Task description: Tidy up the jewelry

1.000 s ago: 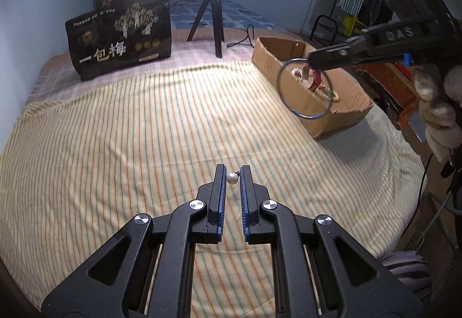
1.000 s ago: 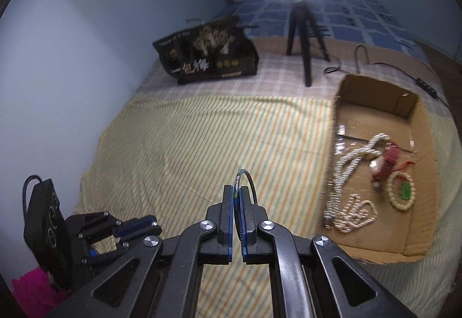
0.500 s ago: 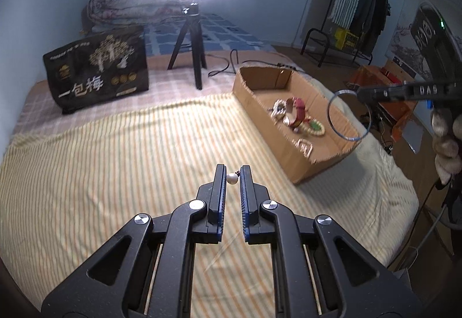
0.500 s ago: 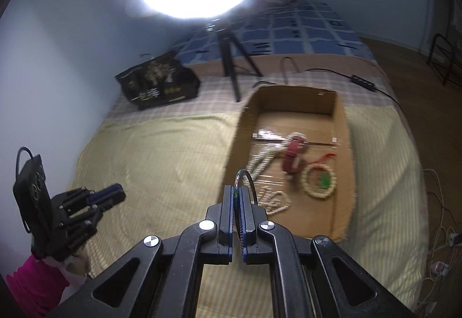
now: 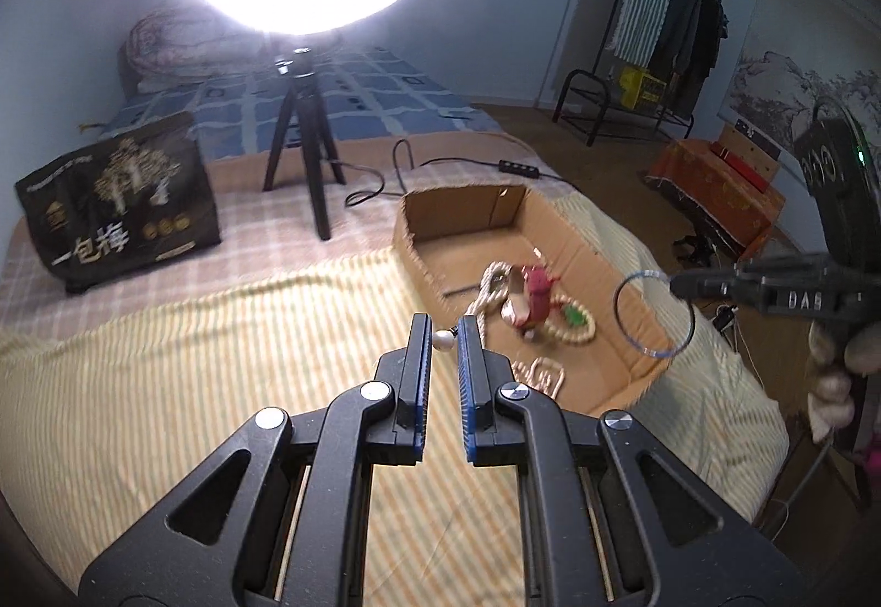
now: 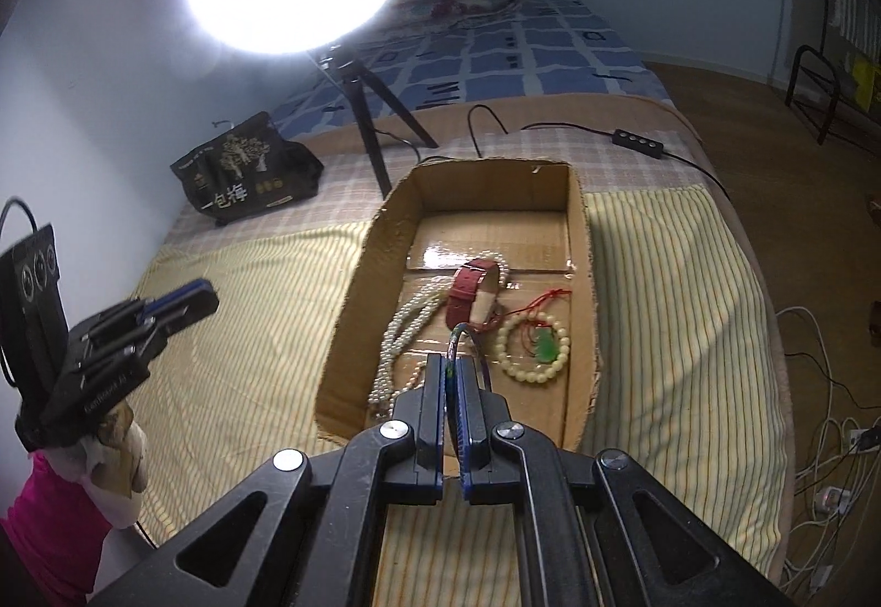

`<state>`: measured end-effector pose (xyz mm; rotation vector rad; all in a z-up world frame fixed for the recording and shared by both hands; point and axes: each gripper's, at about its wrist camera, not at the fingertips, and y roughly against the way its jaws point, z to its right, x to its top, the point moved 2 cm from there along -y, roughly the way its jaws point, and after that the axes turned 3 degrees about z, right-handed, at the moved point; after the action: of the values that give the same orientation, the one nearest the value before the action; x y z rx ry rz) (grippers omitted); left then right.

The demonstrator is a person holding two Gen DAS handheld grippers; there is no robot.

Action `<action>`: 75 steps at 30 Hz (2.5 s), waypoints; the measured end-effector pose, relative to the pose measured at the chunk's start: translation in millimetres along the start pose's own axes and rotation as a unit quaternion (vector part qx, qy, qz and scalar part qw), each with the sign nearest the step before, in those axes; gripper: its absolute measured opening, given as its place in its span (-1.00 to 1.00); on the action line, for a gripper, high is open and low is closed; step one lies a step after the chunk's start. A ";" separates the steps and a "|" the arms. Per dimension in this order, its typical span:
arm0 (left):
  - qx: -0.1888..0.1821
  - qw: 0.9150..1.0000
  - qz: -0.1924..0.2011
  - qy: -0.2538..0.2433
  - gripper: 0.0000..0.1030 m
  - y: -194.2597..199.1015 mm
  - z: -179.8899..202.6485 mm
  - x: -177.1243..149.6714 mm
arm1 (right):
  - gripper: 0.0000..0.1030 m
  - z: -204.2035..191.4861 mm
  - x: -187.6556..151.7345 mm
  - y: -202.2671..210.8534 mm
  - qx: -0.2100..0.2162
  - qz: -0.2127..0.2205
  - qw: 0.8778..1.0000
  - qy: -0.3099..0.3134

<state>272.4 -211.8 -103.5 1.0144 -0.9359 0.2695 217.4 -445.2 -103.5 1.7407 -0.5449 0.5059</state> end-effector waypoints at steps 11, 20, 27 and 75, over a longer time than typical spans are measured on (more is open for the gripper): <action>-0.007 1.000 -0.010 -0.014 -0.86 -53.7 28.8 28.4 | -0.98 15.6 -1.0 -13.7 0.006 -0.001 1.000 -0.007; -0.001 1.000 -0.021 -0.020 -0.85 -82.7 38.9 36.9 | -0.98 18.9 -5.9 -29.7 0.001 -0.010 1.000 0.002; 0.006 1.000 -0.022 -0.020 -0.85 -90.7 41.7 41.4 | -0.98 24.6 -7.8 -36.8 0.000 -0.014 1.000 0.000; 0.046 0.995 0.081 -0.035 0.27 44.8 62.8 60.2 | 0.99 -34.4 -14.8 70.6 -0.113 0.121 0.985 0.053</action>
<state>248.0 -252.0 -17.7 1.0392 -1.0796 0.4175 161.4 -424.9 -50.3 1.4321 -0.7134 0.6768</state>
